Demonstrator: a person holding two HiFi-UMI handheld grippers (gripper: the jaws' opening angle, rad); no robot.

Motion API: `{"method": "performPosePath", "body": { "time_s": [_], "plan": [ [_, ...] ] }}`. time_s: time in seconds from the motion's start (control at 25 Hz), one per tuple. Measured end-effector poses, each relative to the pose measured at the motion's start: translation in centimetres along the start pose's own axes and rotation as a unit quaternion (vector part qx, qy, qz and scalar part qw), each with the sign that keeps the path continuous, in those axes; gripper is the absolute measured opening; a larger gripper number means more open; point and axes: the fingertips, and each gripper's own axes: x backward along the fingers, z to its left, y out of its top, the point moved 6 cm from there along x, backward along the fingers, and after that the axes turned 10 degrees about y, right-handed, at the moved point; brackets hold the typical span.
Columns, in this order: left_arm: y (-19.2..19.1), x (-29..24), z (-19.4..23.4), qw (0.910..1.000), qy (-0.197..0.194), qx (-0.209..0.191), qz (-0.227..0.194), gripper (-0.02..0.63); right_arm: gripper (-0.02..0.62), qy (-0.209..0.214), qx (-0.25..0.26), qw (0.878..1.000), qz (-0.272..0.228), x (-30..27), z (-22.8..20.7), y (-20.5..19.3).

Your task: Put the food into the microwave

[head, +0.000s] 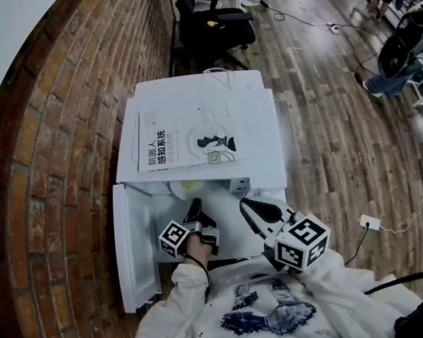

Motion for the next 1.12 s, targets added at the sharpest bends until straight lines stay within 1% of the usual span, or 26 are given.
{"method": "performPosePath", "body": {
  "time_s": [0.08, 0.12, 0.52, 1.12],
  "plan": [
    [0.1, 0.0, 0.2, 1.0, 0.002, 0.002, 0.001, 0.026, 0.014, -0.001, 0.0, 1.0, 0.0, 0.1, 0.0, -0.1],
    [0.1, 0.0, 0.3, 1.0, 0.001, 0.003, 0.0, 0.023, 0.014, -0.002, 0.0, 1.0, 0.0, 0.1, 0.0, -0.1],
    [0.2, -0.3, 0.3, 1.0, 0.001, 0.006, 0.002, 0.021, 0.014, -0.006, -0.002, 1.0, 0.001, 0.0, -0.2, -0.2],
    [1.8, -2.5, -0.6, 1.0, 0.004, 0.006, 0.0, 0.02, 0.014, -0.02, -0.008, 1.0, 0.001, -0.3, -1.3, 0.2]
  ]
}}
